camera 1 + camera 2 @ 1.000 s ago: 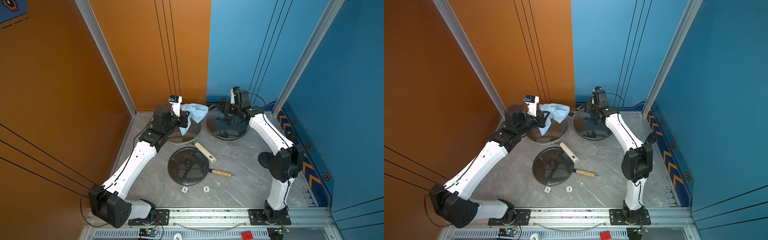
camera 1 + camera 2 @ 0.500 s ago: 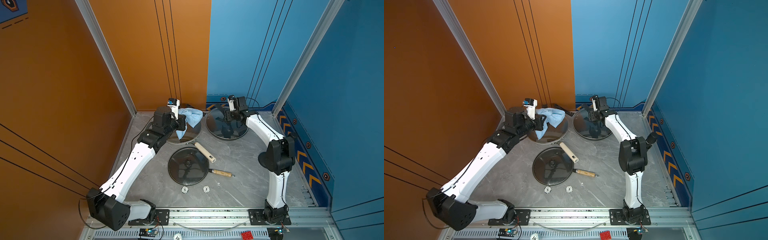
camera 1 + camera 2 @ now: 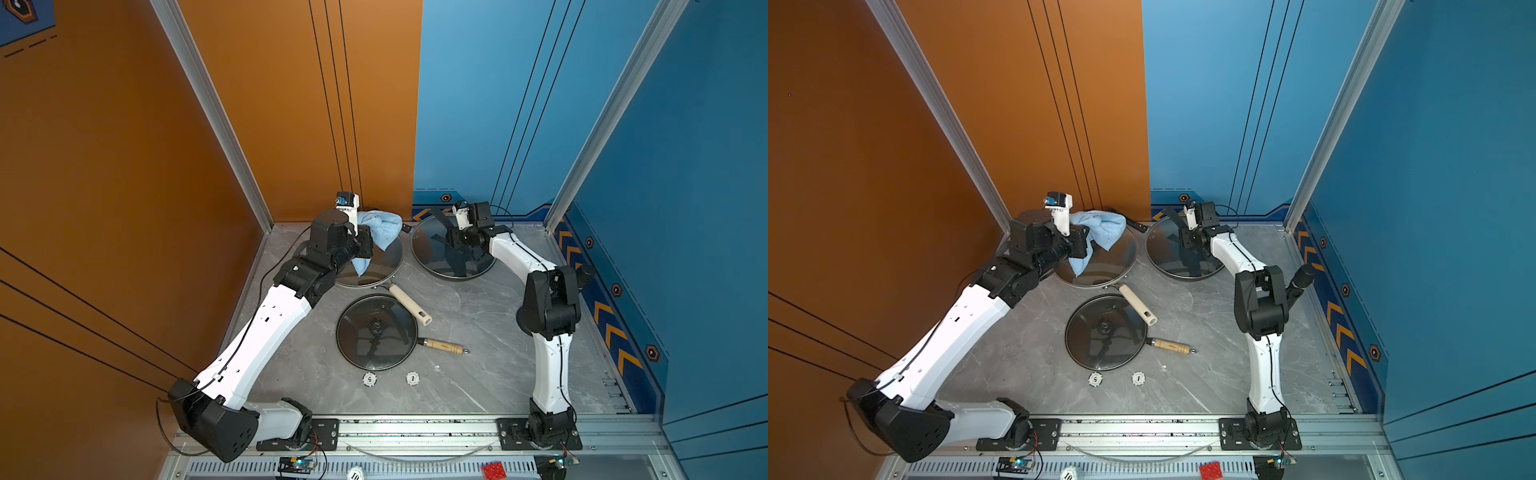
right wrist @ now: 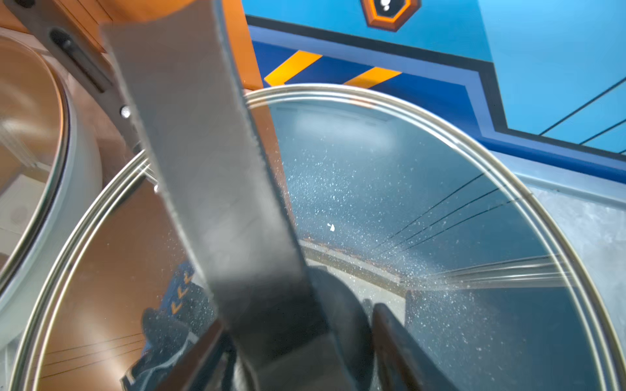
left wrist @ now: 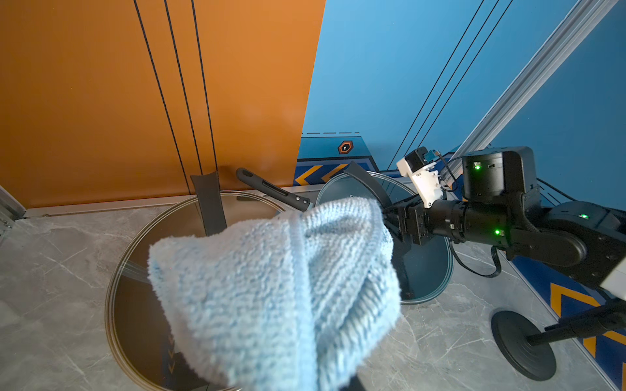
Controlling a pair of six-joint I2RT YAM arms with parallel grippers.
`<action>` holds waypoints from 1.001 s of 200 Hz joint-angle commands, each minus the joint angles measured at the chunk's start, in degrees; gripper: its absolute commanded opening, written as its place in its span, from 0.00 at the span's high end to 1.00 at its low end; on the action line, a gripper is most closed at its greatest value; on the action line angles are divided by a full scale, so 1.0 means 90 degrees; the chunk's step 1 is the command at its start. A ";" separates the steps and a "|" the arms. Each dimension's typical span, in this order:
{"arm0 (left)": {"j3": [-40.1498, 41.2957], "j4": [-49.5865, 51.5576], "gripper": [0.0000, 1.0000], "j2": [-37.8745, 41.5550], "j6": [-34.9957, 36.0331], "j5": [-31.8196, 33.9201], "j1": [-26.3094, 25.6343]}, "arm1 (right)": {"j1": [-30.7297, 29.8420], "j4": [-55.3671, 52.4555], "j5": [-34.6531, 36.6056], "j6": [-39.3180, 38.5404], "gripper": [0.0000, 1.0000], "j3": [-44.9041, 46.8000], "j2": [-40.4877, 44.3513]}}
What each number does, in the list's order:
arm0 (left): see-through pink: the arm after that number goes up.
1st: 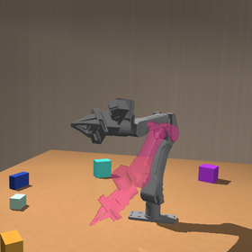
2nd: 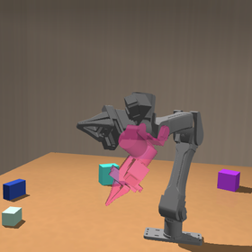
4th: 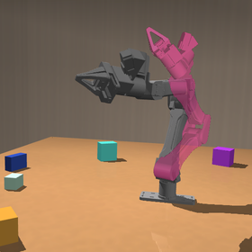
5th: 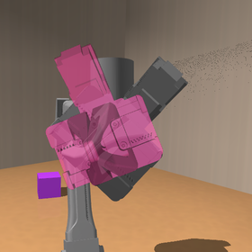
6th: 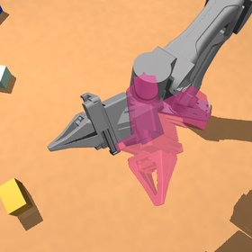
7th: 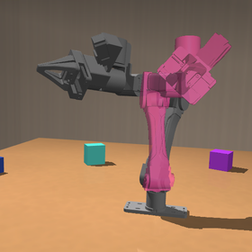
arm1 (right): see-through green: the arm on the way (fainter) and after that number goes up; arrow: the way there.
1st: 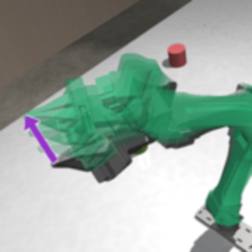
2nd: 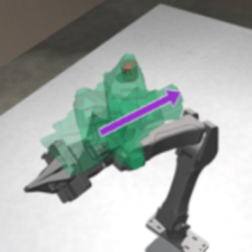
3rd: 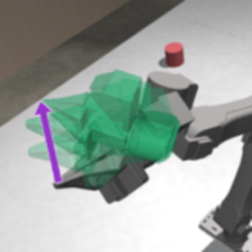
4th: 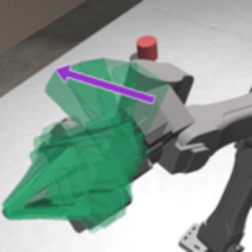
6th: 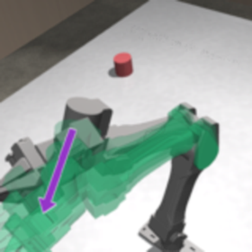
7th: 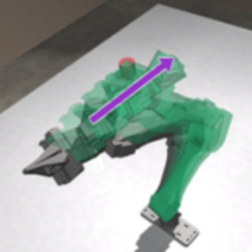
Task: Wipe the pot lid with a cloth
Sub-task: Pick up the pot lid from the cooking pot.
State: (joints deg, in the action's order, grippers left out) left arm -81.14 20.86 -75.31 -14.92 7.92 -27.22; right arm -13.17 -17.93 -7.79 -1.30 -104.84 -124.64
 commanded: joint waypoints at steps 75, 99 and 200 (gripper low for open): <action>-0.0329 0.0105 0.84 -0.0129 -0.0061 0.0637 -0.0322 | -0.0340 0.1076 0.0874 0.0843 0.83 0.1408 0.0286; -0.0374 0.0076 0.85 -0.0203 -0.0047 0.0634 -0.0334 | -0.0339 0.1488 0.1552 0.1524 0.90 0.1702 0.0467; -0.0501 0.0064 0.83 -0.0363 0.0061 0.0526 -0.0305 | -0.0522 0.2287 0.1608 0.1695 0.63 0.2220 0.0246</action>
State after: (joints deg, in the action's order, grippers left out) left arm -83.94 21.50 -78.70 -14.98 12.45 -29.71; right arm -17.80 5.28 6.98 12.01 -88.68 -120.31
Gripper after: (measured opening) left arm 0.174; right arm 0.433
